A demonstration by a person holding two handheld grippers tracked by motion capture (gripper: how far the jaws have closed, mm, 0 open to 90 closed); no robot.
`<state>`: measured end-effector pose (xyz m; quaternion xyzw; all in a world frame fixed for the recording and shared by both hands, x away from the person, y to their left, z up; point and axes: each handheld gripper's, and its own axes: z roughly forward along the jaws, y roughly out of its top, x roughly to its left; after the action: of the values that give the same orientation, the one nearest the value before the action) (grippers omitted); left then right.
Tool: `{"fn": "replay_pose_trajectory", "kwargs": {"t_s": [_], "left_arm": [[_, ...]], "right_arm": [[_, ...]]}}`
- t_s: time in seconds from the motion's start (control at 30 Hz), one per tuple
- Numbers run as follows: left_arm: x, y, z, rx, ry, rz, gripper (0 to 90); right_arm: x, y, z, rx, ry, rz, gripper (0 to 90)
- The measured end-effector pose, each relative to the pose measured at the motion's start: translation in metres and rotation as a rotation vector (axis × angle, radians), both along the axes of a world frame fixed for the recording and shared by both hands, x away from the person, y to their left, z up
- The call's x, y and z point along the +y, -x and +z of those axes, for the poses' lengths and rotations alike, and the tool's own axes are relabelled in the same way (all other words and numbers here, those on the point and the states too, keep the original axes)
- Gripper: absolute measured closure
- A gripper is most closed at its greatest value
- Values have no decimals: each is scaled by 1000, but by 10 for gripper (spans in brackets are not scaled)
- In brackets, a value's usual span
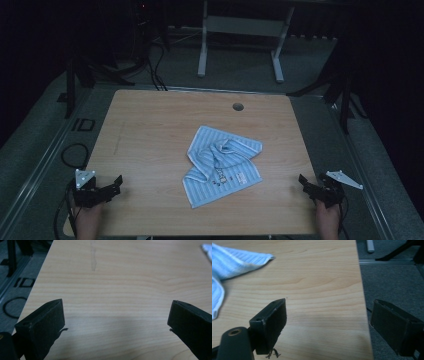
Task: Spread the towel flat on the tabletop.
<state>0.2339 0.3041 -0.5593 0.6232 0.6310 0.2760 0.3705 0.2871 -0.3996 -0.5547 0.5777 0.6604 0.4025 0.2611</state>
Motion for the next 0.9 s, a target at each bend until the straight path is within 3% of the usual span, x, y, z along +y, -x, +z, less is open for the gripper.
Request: {"fn": "replay_pose_trajectory", "kwargs": {"t_s": [0.1,0.27,0.3,0.33,0.43,0.5,0.57,0.6,0.67,0.7,0.77,0.8,0.9], "left_arm": [[2,0,2,27,4,-5,8],[10,1,5,95,24,-72,9],[11,1,7,127,17,-99,8],[10,2,9,142,7,-114,9],[7,4,12,188,-93,-157,9],[5,4,14,229,-87,-185,9],[-2,2,14,279,-119,-215,9],[-7,1,14,298,-158,-223,9],[-18,-2,14,346,-228,-246,8],[-24,-3,15,353,-241,-261,8],[-28,-5,15,360,-237,-276,8],[-35,-9,15,373,-220,-299,8],[-52,-15,15,378,-208,-352,8]], "right_arm": [[1,-1,0,11,1,43,127],[2,-5,-1,74,13,151,130],[2,-5,0,83,19,167,133],[1,-5,1,95,33,182,133],[1,-4,7,115,74,184,138],[0,-4,12,138,84,193,138],[2,-6,18,175,89,227,139],[4,-8,21,196,102,246,140],[10,-11,24,256,149,295,140],[14,-13,25,277,167,325,139],[17,-14,26,296,180,350,135],[28,-17,29,316,201,403,125],[36,-22,32,346,200,444,120]]}}
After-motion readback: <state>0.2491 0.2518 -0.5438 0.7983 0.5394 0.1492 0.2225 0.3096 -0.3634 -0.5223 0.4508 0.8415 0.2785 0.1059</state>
